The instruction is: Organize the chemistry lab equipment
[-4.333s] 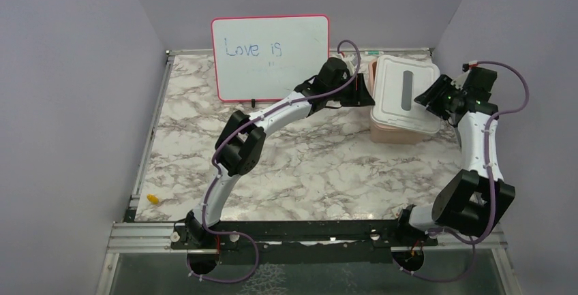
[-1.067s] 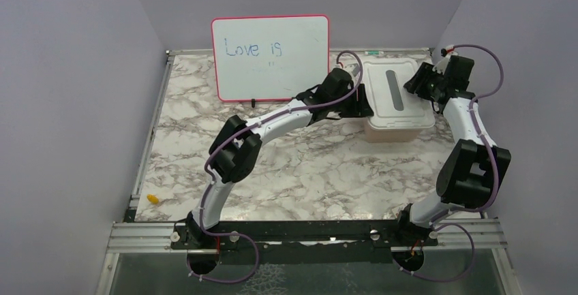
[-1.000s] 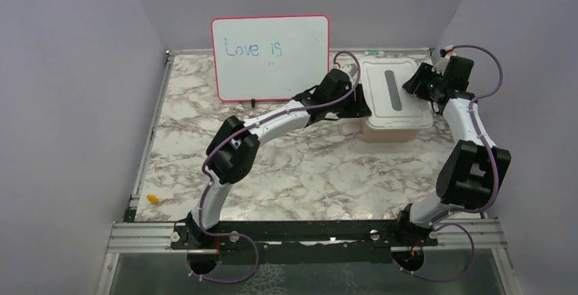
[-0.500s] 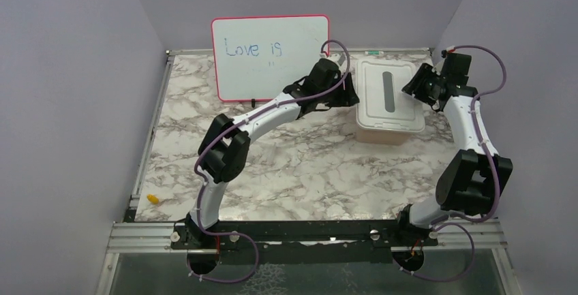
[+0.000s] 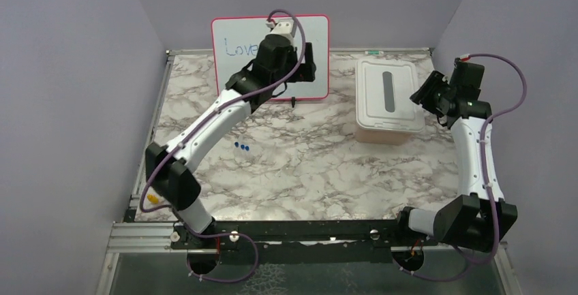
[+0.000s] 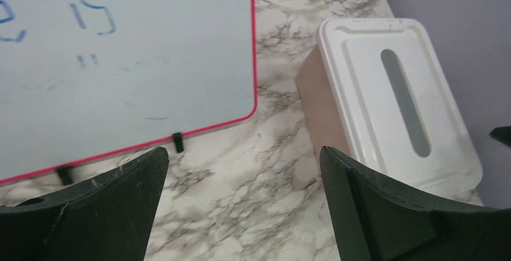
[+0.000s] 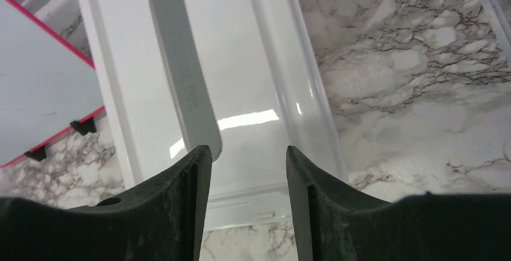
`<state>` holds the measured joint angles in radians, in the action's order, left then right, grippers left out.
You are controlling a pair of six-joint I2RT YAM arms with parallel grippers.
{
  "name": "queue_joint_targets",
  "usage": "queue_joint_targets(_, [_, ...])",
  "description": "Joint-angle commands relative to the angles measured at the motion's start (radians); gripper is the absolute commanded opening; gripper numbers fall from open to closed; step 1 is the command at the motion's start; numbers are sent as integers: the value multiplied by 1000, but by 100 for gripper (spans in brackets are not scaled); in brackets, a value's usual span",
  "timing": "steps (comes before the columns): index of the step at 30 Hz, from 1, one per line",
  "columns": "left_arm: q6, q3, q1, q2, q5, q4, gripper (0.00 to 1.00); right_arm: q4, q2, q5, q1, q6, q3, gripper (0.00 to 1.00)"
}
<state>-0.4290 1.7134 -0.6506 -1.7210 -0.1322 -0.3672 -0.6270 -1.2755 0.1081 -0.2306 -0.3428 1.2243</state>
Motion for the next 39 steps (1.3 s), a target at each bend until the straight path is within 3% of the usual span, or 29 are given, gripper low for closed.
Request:
queue_joint_targets(1, [186, -219, 10, 279, -89, -90, 99, -100, 95, 119, 3, -4, -17, 52])
queue_joint_targets(5, [273, -396, 46, 479, -41, -202, 99, -114, 179, 204, 3, -3, -29, 52])
queue_joint_targets(10, [196, -505, 48, 720, -156, -318, 99, -135, 287, 179, 3, -12, -25, 53])
queue_joint_targets(16, [165, -457, 48, 940, -344, -483, 99, -172, 407, 93, 2, -67, -13, 55])
queue_joint_targets(18, [154, -402, 48, 974, -402, -555, 99, -200, 442, 35, 3, -85, 5, 66])
queue_joint_targets(21, [116, -313, 48, 987, -464, -680, 99, -228, 522, -49, 3, -91, 3, 98])
queue_joint_targets(22, [110, -294, 48, 986, -470, -709, 99, -238, 543, -75, 2, -91, 0, 100])
queue_joint_targets(33, [43, -187, 48, 1019, -530, -795, 99, -349, 648, -293, 3, -145, 36, 100])
queue_joint_targets(39, [28, -154, 48, 1041, -545, -806, 99, -326, 653, -299, 2, -161, 22, 100])
